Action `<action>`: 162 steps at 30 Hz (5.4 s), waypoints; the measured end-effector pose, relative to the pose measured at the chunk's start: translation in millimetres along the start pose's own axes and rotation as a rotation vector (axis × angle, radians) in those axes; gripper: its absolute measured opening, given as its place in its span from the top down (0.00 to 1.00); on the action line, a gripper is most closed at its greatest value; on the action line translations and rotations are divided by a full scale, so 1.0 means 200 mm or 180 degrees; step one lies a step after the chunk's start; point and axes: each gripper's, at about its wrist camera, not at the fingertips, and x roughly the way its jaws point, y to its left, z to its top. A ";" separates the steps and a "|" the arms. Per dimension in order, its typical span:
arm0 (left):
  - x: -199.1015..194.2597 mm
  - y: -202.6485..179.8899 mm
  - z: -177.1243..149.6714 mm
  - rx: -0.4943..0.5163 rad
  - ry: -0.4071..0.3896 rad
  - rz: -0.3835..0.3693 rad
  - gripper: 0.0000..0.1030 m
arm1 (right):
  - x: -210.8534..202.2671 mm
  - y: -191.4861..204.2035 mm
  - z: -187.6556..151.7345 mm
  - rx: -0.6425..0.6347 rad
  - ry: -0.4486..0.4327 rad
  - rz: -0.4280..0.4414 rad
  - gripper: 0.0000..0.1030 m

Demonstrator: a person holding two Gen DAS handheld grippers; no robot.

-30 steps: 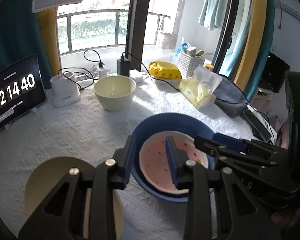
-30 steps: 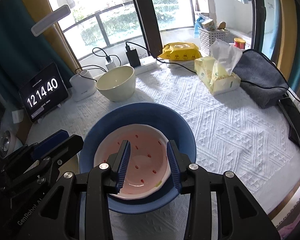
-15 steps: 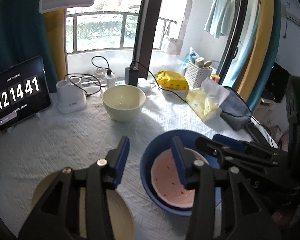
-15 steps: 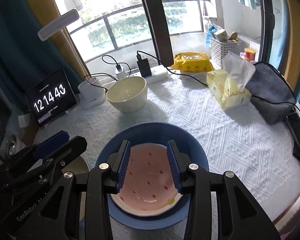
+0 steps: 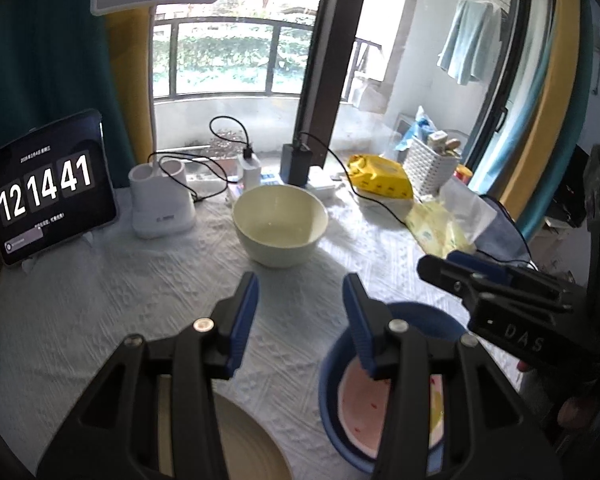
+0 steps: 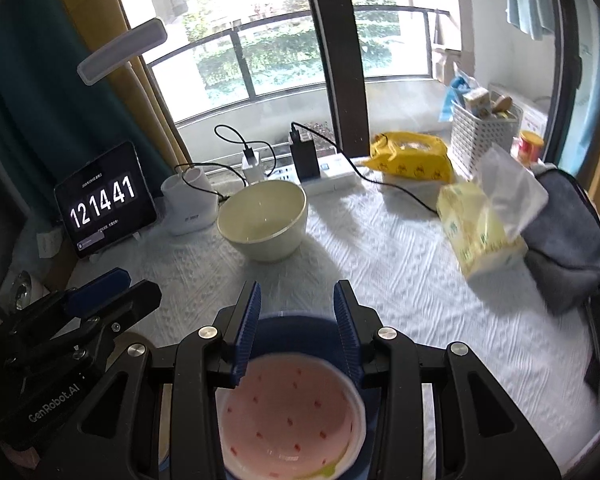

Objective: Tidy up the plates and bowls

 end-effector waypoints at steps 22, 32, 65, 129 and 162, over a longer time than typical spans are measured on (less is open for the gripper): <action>0.36 0.12 0.17 -0.0296 0.0166 0.0290 0.56 | 0.37 -0.13 0.33 -0.0367 0.0299 0.0289 0.61; 0.56 0.17 0.19 -0.0408 0.0350 0.0372 0.56 | 0.59 -0.14 0.41 -0.0519 0.0483 0.0355 0.61; 0.81 0.23 0.17 -0.0615 0.0683 0.0571 0.56 | 1.12 -0.01 0.43 -0.0806 0.1517 0.0560 0.61; 0.32 -0.01 0.25 -0.0328 -0.0006 0.0267 0.61 | 0.51 -0.04 0.45 -0.0842 0.0782 0.0478 0.78; -0.01 -0.14 0.09 -0.0208 -0.0187 0.0084 0.60 | 0.07 0.00 0.28 -0.0825 0.0548 0.0298 0.78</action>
